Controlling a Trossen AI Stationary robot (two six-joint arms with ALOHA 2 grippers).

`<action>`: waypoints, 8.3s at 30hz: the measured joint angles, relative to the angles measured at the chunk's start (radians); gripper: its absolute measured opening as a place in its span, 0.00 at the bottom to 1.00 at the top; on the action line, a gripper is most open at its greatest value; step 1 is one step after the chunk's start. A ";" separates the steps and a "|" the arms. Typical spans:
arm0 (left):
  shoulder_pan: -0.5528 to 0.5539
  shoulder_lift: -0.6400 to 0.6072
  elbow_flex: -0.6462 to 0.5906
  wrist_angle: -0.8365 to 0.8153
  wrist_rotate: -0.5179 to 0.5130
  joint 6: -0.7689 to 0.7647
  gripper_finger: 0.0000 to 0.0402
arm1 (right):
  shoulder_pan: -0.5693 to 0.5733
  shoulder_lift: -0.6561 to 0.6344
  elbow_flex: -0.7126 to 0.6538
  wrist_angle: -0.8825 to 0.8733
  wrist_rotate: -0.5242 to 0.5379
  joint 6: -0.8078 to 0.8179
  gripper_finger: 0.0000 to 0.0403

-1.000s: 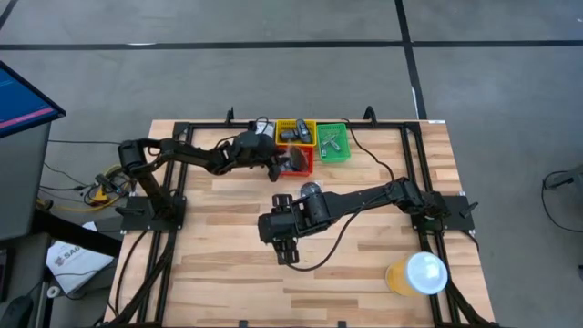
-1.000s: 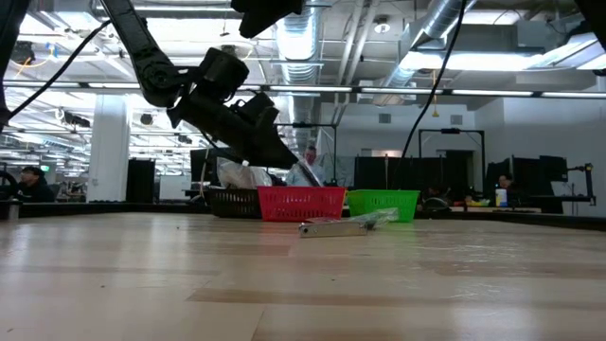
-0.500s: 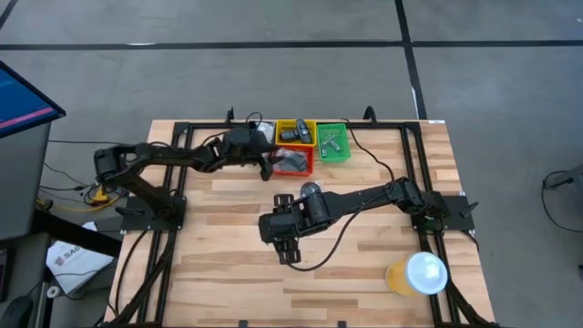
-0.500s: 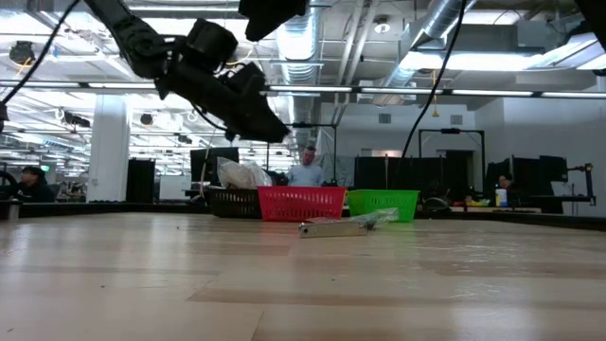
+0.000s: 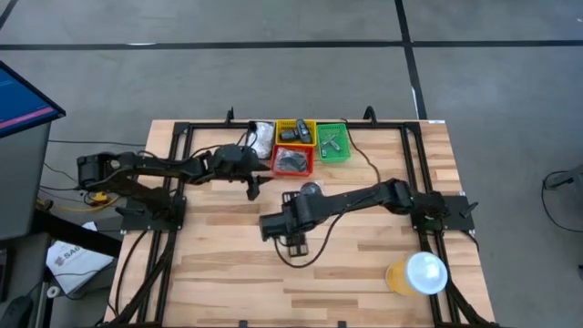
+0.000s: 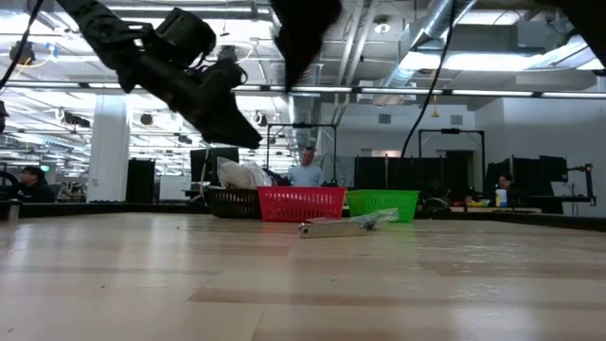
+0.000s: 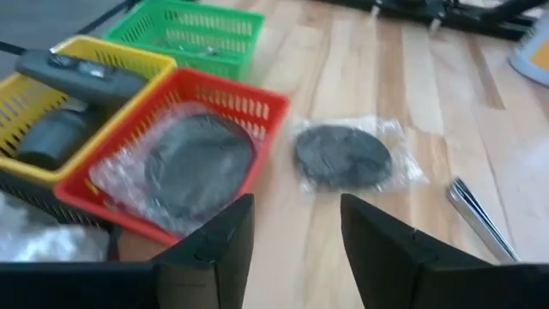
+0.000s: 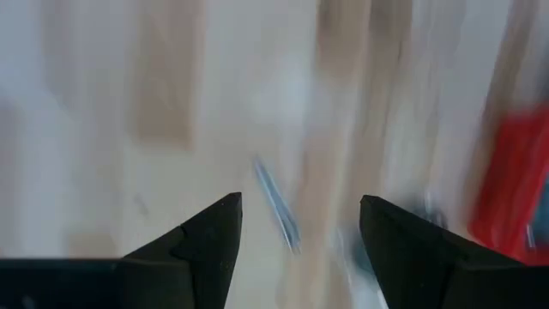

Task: Pick & Place Travel size toiletries
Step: Put the silver nail cutter into the green bin

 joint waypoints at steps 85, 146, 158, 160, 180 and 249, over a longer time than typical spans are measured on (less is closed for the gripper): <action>-0.163 -0.198 -0.163 0.028 -0.003 -0.057 0.38 | -0.069 -0.292 -0.962 0.742 -0.065 0.024 0.29; -0.163 -0.198 -0.163 0.027 -0.003 -0.057 0.38 | -0.058 -0.295 -1.048 0.836 -0.091 0.007 0.30; -0.163 -0.198 -0.162 0.027 -0.003 -0.057 0.38 | -0.057 -0.295 -1.051 0.833 -0.091 0.030 0.17; -0.163 -0.198 -0.162 0.027 -0.003 -0.057 0.38 | -0.057 -0.295 -1.051 0.830 -0.088 0.041 0.11; -0.163 -0.198 -0.163 0.027 -0.003 -0.057 0.38 | -0.074 -0.298 -0.916 0.640 -0.067 0.043 0.11; -0.163 -0.198 -0.162 0.024 -0.003 -0.057 0.38 | -0.682 -0.456 -0.902 0.447 0.041 0.235 0.11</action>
